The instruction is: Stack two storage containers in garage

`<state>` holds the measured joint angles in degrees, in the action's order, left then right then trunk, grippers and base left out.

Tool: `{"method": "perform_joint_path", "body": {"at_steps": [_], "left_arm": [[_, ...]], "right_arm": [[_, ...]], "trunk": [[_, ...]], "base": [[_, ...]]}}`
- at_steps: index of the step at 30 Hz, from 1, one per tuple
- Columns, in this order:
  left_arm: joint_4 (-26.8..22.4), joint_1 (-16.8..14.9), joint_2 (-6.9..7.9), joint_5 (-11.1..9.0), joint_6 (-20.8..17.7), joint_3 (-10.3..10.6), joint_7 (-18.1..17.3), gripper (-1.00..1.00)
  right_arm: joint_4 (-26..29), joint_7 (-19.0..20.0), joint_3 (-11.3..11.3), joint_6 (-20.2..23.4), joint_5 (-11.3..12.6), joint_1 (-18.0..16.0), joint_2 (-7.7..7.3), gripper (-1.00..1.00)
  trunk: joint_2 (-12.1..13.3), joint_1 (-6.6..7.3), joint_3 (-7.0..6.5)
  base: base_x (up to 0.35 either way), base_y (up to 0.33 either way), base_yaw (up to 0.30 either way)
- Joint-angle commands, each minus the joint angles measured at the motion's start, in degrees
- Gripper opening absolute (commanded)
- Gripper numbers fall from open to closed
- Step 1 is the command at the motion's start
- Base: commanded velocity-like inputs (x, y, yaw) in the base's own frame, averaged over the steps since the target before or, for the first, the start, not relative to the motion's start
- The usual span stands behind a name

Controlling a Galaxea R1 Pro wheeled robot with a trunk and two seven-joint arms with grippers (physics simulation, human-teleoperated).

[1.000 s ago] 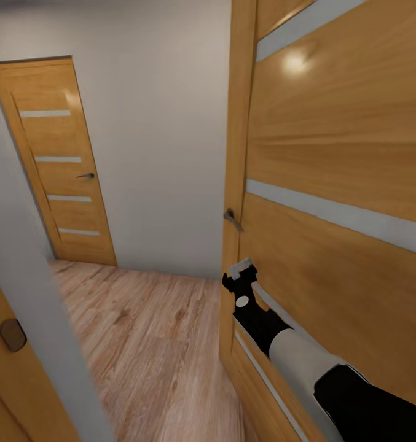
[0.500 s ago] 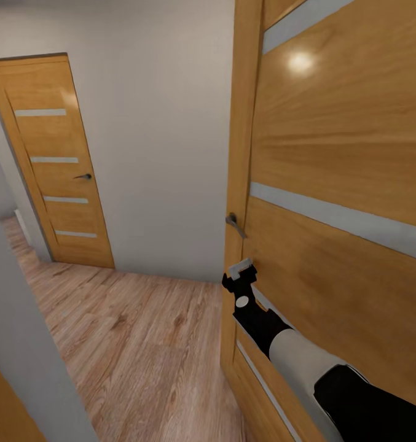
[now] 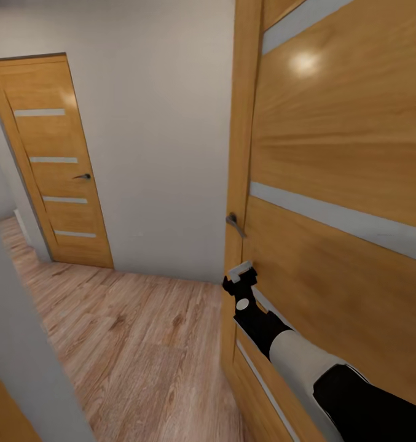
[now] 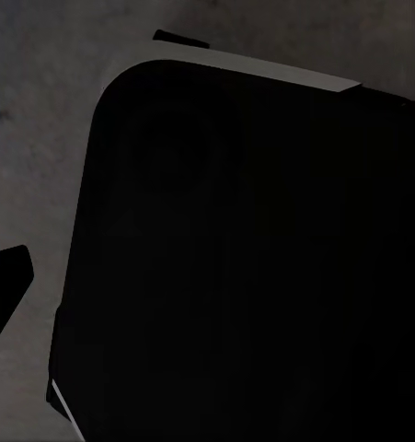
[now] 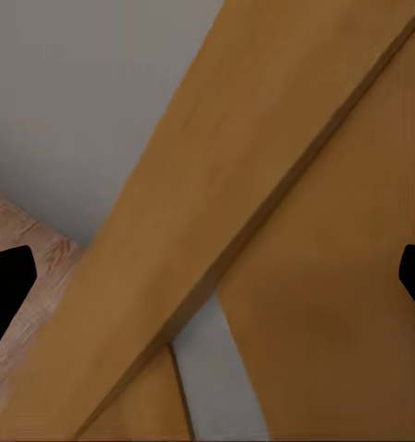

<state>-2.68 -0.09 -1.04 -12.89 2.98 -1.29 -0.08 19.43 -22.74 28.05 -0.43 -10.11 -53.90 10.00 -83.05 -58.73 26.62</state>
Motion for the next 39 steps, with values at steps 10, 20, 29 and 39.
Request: {"method": "perform_joint_path", "body": {"at_steps": [10,20,29,39], "left_arm": [[0.0,0.0,-0.01,-0.3,0.1,-0.1,0.0,1.0],[0.0,0.0,-0.01,-0.3,0.2,-0.2,0.0,1.0],[0.0,0.0,-0.01,-0.3,0.2,-0.2,0.0,1.0],[0.0,0.0,-0.01,-0.3,0.2,-0.2,0.0,1.0]], "right_arm": [[-0.2,-0.9,-0.6,-0.2,-0.2,-0.1,0.0,1.0],[-0.2,-1.1,-0.8,0.2,-0.2,-0.1,0.0,1.0],[-0.3,-1.1,-7.7,1.6,-0.3,-0.2,0.0,1.0],[-1.2,-1.1,-8.5,4.3,-0.6,-2.7,0.0,1.0]], "trunk": [[0.0,0.0,0.06],[0.0,0.0,0.06],[0.0,0.0,0.06],[0.0,0.0,0.06]], "base": [[0.0,-0.071,0.0],[0.0,-0.002,0.0],[0.0,0.0,0.0],[0.0,0.0,0.0]]}}
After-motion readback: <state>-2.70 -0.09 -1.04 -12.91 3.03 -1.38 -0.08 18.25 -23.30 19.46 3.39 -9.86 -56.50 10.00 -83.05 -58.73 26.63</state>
